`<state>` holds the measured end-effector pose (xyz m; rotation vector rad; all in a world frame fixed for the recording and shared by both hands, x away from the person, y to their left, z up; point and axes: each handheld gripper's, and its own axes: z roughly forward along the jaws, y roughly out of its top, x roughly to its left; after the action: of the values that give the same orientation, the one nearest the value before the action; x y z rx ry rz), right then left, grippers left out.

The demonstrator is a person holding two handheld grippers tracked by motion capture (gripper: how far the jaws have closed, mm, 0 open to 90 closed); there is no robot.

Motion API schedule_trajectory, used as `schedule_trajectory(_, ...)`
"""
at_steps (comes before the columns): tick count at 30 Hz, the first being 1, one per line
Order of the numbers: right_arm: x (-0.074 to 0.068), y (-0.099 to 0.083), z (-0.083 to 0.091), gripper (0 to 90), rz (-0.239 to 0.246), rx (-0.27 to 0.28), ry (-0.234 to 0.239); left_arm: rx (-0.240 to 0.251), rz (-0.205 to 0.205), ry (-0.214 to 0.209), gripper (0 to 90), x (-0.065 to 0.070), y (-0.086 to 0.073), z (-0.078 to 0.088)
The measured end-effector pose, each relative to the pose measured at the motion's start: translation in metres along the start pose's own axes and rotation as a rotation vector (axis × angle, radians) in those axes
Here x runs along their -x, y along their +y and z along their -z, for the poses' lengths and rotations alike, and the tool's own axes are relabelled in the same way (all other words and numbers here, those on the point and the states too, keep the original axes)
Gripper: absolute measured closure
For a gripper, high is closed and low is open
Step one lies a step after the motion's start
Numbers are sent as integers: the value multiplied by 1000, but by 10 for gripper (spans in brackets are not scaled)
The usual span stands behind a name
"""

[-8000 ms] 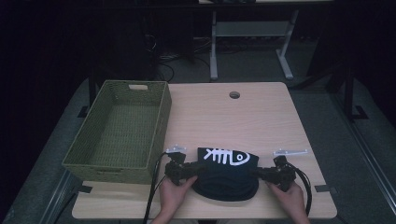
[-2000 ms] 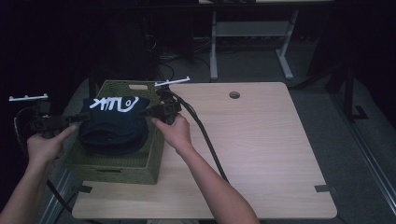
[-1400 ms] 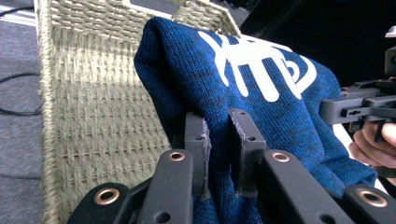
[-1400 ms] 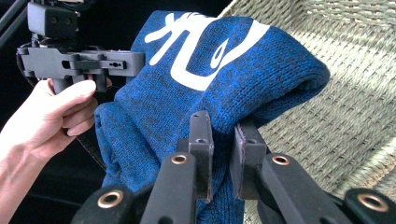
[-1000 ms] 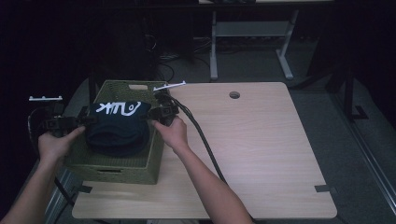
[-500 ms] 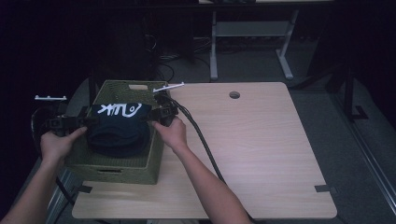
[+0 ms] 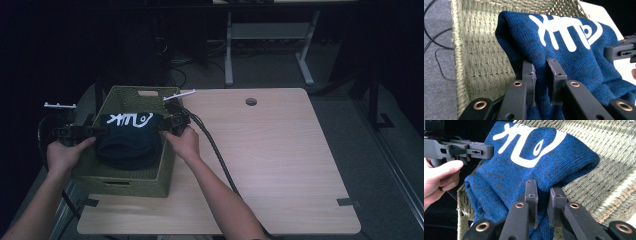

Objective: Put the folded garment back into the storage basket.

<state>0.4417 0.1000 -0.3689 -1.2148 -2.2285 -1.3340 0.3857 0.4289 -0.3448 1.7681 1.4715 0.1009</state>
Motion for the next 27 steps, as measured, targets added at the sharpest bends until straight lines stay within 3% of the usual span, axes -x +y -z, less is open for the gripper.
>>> schedule_trajectory(13,2,-1,-3,788,1,-15,-30,-35,-17,37,779,0,3,-9)
schedule_trajectory(14,2,-1,-4,781,3,-17,-35,-33,-16,45,769,0,3,-10)
schedule_trajectory(16,3,-1,-6,728,-1,-26,-52,-42,-34,104,679,1,3,-12)
schedule_trajectory(19,4,-1,-6,686,-1,-27,-83,-31,-48,134,625,2,2,-11)
schedule_trajectory(23,1,-1,-4,683,15,-11,-110,-16,-53,130,612,4,4,-9)
schedule_trajectory(27,1,0,1,682,21,-3,-105,2,-56,114,619,7,5,-6)
